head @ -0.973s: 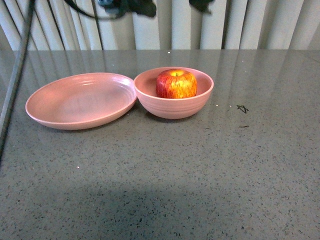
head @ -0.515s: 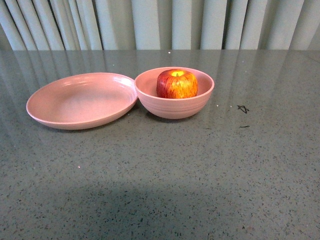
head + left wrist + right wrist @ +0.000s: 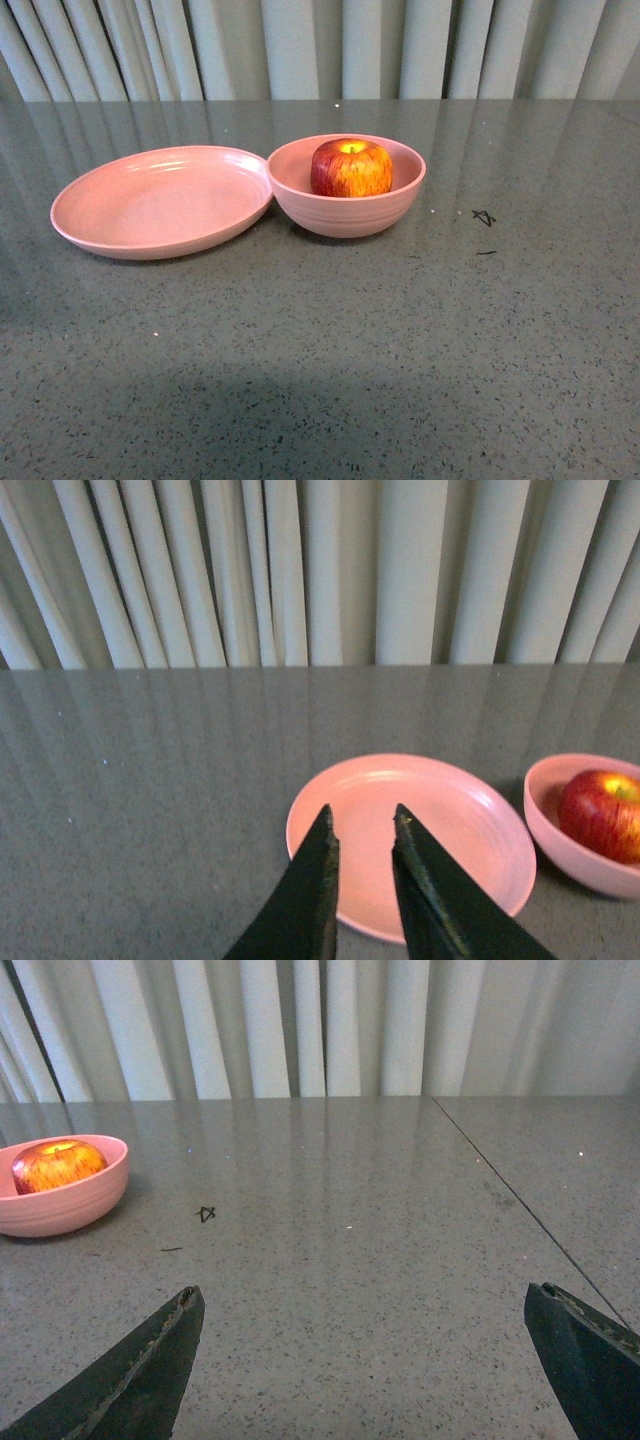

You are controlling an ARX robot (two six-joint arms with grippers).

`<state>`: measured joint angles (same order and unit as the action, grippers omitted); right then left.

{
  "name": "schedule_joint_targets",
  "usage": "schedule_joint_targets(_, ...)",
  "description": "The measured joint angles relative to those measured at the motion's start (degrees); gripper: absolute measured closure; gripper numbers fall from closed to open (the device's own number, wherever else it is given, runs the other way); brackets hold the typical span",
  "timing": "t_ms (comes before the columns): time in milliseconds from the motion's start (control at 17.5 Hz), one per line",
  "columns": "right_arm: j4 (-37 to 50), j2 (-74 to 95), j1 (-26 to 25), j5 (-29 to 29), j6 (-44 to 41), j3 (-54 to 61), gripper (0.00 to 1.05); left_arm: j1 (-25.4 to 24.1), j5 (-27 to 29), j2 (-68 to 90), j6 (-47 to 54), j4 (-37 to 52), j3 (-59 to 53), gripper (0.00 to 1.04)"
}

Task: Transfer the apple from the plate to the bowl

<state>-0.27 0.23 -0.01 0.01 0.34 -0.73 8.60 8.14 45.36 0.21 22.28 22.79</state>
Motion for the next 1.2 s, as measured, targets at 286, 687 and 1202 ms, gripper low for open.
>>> schedule_joint_targets(286, 0.02, 0.0, 0.0, 0.0, 0.0, -0.02, 0.07, -3.06, -2.03, -6.32, -0.17, 2.01, -8.0, 1.04)
schedule_joint_targets(687, -0.02, 0.0, 0.0, 0.0, 0.0, 0.0, 0.07, -8.44, -8.15, -16.55, -0.17, 0.09, -16.57, 1.04)
schedule_joint_targets(1202, 0.0, 0.0, 0.0, -0.02, 0.0, 0.0, 0.07, -8.44, -8.13, -27.85, -0.17, -4.76, -21.53, 1.04)
